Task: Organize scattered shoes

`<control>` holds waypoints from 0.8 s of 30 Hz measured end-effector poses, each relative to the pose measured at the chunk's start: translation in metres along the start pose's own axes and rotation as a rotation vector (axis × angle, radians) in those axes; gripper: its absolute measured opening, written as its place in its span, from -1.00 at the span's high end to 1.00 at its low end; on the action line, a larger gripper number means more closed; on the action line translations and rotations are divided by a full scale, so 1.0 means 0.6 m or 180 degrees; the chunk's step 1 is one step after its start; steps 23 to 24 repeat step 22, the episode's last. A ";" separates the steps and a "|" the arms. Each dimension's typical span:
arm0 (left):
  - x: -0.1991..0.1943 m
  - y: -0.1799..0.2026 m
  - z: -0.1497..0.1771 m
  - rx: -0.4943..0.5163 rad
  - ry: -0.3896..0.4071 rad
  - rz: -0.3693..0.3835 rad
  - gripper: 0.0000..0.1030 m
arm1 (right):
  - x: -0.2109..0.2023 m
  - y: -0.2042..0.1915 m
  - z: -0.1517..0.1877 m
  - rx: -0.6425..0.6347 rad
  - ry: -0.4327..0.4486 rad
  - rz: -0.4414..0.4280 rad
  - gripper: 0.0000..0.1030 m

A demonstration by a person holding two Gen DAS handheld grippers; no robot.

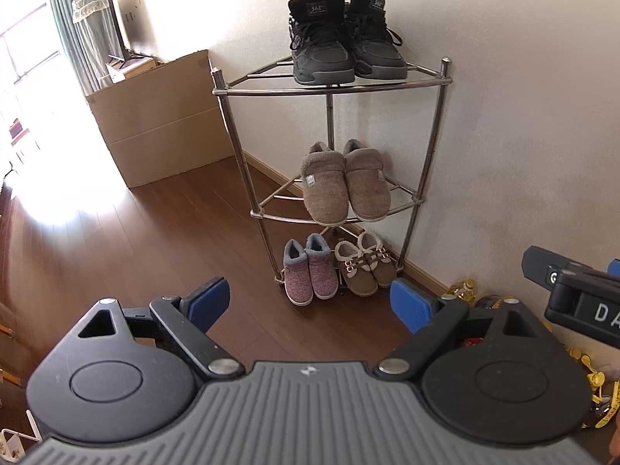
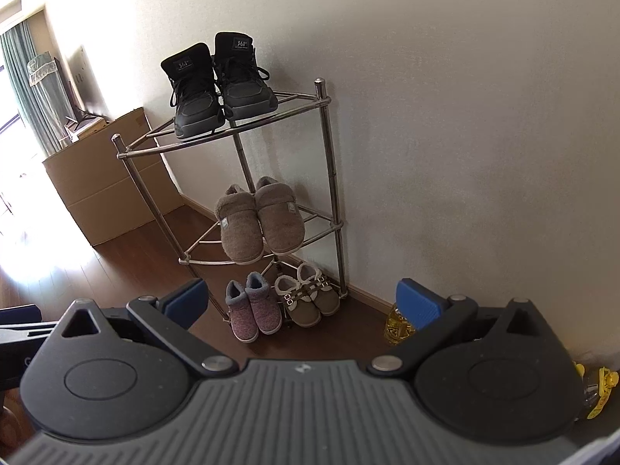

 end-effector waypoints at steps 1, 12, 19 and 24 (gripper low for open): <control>0.003 0.000 -0.002 -0.0001 -0.0005 0.0029 -0.79 | 0.001 -0.003 0.000 -0.0017 -0.0002 0.0006 -0.98; 0.014 0.016 -0.023 0.0026 -0.0008 0.0193 -0.79 | -0.008 -0.001 0.006 -0.0076 -0.0033 0.0103 -0.98; 0.004 0.022 -0.029 0.0089 0.0091 0.0221 -0.88 | -0.020 0.007 0.006 -0.0076 -0.0007 0.0114 -0.98; -0.002 0.026 -0.028 0.0125 0.0140 0.0223 -0.90 | -0.025 0.011 0.009 -0.0067 -0.0006 0.0125 -0.98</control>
Point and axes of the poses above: each gripper's, at about its wrist camera, not at the fingertips, and x roughly the way its jaws point, y to its right, z to its underside, the point moved 1 cm from there along x, roughly the way its jaws point, and after that the axes turned 9 degrees about -z, right-handed, at the moved point
